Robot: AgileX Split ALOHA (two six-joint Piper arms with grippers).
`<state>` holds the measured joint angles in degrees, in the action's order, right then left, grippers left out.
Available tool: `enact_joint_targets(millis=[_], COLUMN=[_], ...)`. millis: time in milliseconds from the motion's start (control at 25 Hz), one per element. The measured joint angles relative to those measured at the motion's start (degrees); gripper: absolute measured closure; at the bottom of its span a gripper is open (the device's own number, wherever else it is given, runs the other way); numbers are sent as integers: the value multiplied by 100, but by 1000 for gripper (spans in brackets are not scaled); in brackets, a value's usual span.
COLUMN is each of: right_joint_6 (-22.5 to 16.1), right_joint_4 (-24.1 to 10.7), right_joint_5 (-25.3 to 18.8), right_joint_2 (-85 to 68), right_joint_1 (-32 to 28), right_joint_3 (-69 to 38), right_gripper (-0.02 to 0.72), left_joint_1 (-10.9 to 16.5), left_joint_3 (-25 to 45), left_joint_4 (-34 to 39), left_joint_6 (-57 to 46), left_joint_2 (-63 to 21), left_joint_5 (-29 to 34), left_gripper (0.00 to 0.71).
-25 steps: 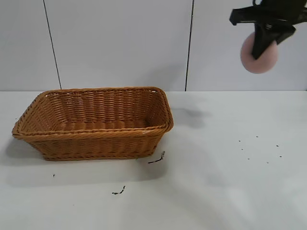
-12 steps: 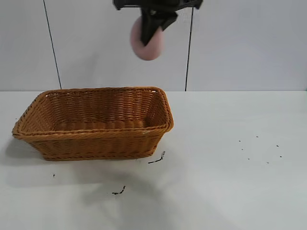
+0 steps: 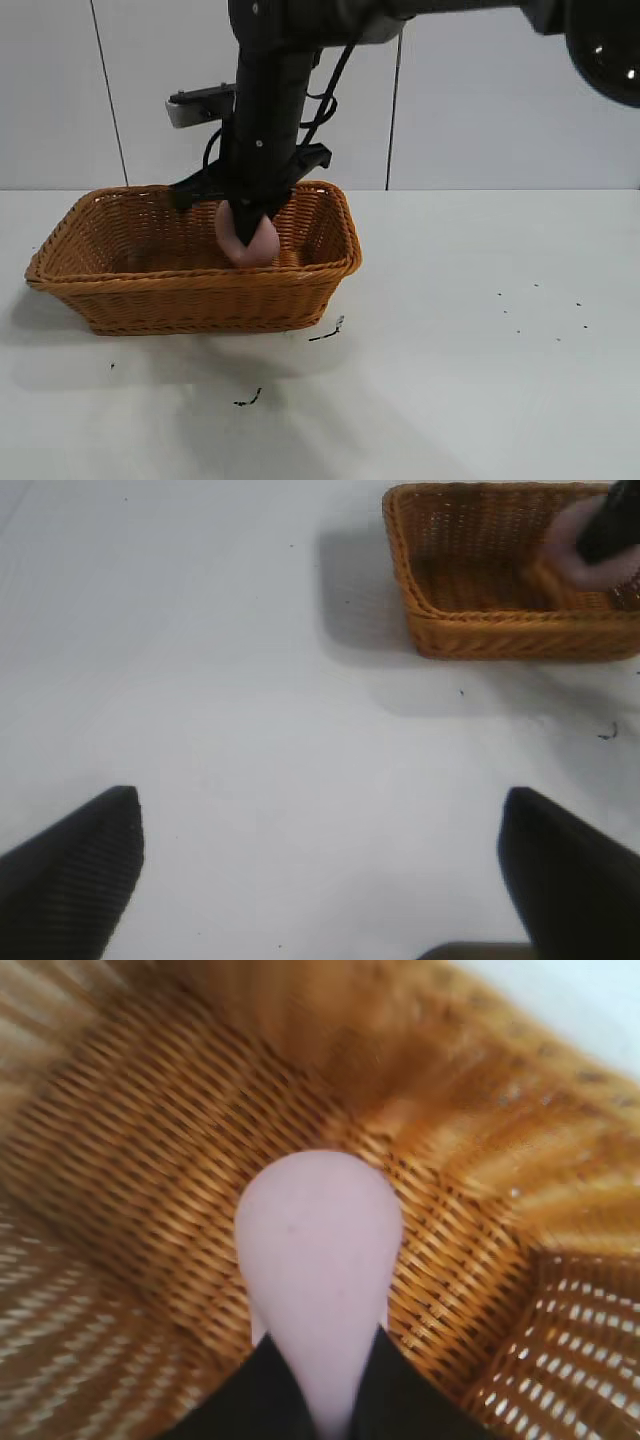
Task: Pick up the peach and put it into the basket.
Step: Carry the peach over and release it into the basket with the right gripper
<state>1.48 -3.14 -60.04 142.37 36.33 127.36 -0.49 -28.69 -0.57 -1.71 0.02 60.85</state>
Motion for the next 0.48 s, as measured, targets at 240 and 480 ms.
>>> enact_joint_targets(millis=[240, 480], right_joint_6=[29, 99], right_joint_4=[41, 190], right_joint_5=[-491, -842], right_joint_2=[-277, -683], right_joint_1=[-12, -364], right_joint_3=[594, 1118], right_gripper=[17, 15], left_joint_1=[0, 0], left_joint_3=[0, 0], left_joint_4=[0, 0], left_joint_6=[0, 0], left_joint_2=[0, 0], left_joint_5=[0, 0], left_gripper=[17, 17])
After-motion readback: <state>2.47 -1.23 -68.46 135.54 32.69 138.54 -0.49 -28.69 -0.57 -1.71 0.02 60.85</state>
